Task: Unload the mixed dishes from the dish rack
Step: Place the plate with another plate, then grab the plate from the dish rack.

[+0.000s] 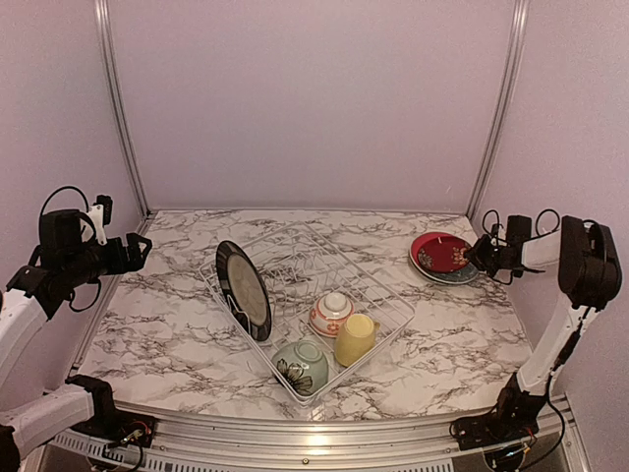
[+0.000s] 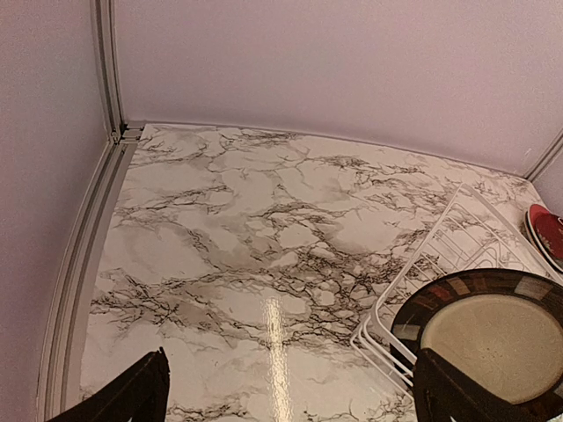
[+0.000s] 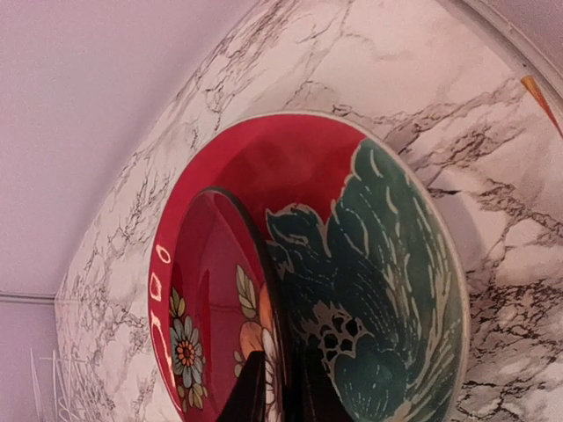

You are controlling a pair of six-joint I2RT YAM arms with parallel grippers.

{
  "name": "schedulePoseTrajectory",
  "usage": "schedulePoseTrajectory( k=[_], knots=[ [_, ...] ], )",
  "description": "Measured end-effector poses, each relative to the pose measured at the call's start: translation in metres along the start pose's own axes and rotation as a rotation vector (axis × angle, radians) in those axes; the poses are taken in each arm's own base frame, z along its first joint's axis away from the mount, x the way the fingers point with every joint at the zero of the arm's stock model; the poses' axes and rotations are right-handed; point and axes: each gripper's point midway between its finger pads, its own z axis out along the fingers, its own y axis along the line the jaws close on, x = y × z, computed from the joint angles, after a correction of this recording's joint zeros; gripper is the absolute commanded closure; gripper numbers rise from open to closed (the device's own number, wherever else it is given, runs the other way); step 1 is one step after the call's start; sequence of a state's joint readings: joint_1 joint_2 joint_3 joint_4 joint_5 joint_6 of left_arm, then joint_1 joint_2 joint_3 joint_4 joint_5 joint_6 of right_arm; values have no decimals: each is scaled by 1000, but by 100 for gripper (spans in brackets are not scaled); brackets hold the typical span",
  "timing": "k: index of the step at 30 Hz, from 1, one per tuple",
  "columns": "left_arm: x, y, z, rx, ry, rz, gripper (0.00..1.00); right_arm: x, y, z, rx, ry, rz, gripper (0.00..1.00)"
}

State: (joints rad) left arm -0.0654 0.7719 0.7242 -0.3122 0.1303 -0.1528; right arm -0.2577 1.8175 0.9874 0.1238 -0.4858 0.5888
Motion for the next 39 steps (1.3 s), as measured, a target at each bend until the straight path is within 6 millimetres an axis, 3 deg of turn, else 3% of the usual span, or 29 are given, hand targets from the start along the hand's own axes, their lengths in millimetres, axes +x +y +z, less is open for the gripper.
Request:
schedulePoseTrajectory(
  k=[5,12,16,19,23,33,39],
  knots=[
    [0,0,0,0,0,0,1,-7,-2,0,41,2,-38,64],
    [0,0,0,0,-2,0,1,-10,-23,-6,184,3,-107,53],
    [0,0,0,1,-1,0,1,-14,-29,-20,255,-23,-140,46],
    [0,0,0,1,1,0,1,-16,-21,-36,290,-54,-183,41],
    [2,1,2,-1,11,-1,1,-12,20,-48,279,-90,-300,39],
    [4,2,5,-5,22,-3,1,61,126,-47,137,-5,-606,32],
    [6,1,8,-1,32,-7,1,78,170,-52,69,-11,-700,24]
  ],
)
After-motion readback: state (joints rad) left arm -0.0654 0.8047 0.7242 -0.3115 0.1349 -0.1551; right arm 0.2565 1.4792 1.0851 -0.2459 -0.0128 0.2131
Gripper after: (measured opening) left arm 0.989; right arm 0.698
